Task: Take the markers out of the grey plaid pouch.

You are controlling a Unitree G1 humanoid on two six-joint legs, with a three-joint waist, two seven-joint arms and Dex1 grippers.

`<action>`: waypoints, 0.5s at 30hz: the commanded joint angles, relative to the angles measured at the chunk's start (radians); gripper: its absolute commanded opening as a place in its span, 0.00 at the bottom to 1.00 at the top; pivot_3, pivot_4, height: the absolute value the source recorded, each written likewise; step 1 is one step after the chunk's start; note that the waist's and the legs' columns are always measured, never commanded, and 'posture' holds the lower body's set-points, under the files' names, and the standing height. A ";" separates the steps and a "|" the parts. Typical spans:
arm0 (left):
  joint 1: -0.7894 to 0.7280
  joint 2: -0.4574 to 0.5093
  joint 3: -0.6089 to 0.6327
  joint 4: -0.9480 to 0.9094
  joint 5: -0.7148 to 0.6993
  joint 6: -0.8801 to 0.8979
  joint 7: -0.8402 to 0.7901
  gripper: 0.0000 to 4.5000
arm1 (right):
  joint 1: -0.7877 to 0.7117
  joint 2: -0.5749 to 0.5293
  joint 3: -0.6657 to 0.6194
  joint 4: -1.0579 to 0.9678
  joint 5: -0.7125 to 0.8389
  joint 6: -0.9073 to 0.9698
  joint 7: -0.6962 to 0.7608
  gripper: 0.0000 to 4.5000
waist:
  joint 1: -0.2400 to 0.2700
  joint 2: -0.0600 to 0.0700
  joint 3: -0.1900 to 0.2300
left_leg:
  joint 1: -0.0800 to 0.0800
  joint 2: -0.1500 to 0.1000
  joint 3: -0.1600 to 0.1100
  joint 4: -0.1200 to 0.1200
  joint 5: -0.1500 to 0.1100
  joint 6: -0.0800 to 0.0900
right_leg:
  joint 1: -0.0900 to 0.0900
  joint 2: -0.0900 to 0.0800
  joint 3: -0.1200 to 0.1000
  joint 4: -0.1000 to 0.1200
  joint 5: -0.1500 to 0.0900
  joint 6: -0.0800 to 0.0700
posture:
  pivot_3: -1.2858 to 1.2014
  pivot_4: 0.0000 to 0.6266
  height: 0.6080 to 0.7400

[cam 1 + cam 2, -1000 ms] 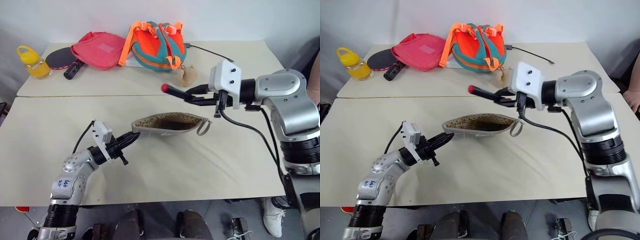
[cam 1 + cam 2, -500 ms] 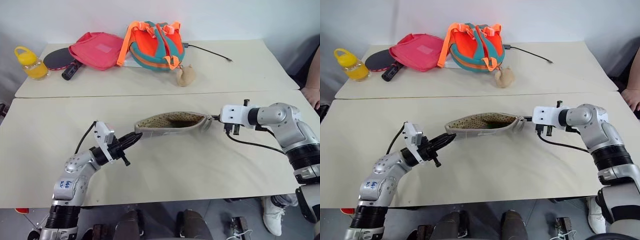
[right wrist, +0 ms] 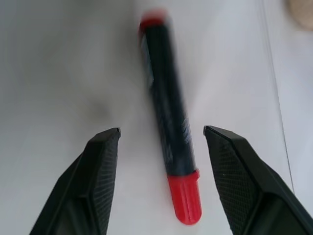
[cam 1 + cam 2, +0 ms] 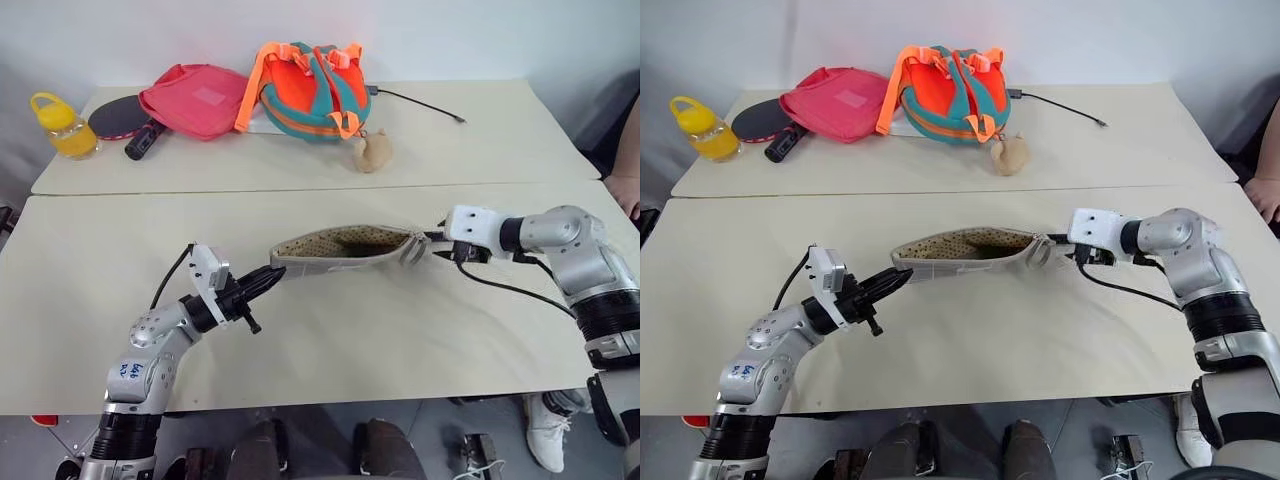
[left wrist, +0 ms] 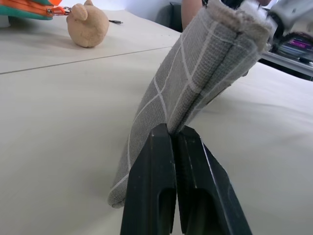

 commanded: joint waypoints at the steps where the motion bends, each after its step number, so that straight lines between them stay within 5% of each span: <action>1: -0.002 -0.006 -0.002 -0.040 -0.011 -0.003 0.001 0.00 | -0.094 0.001 -0.117 -0.121 0.131 0.098 0.016 0.64 | -0.001 0.001 0.000 | 0.000 0.000 0.000 0.000 0.000 0.000 | 0.000 0.000 0.000 0.000 0.000 0.000 | 0.52 0.24 1.00; 5: -0.005 -0.017 -0.011 -0.039 -0.007 -0.004 0.004 0.00 | -0.125 0.061 -0.167 -0.239 0.251 0.223 0.015 0.64 | 0.001 0.001 0.000 | 0.000 0.000 -0.001 0.000 0.000 0.000 | 0.000 0.000 0.000 0.000 0.000 0.000 | 0.52 0.24 1.00; 13: -0.017 -0.027 -0.021 -0.048 -0.013 0.011 0.021 0.00 | -0.011 0.138 -0.087 -0.642 0.389 0.461 0.026 0.03 | 0.008 0.001 0.000 | -0.001 -0.001 -0.002 0.000 0.000 0.000 | 0.000 -0.001 -0.001 0.000 0.000 0.000 | 0.52 0.24 1.00; 15: -0.019 -0.028 -0.022 -0.050 -0.014 0.013 0.025 0.00 | 0.007 0.164 -0.081 -0.703 0.434 0.519 0.011 0.01 | 0.007 0.001 0.000 | -0.001 -0.001 -0.002 0.000 0.000 0.001 | 0.000 -0.001 -0.001 0.000 0.000 0.000 | 0.52 0.24 1.00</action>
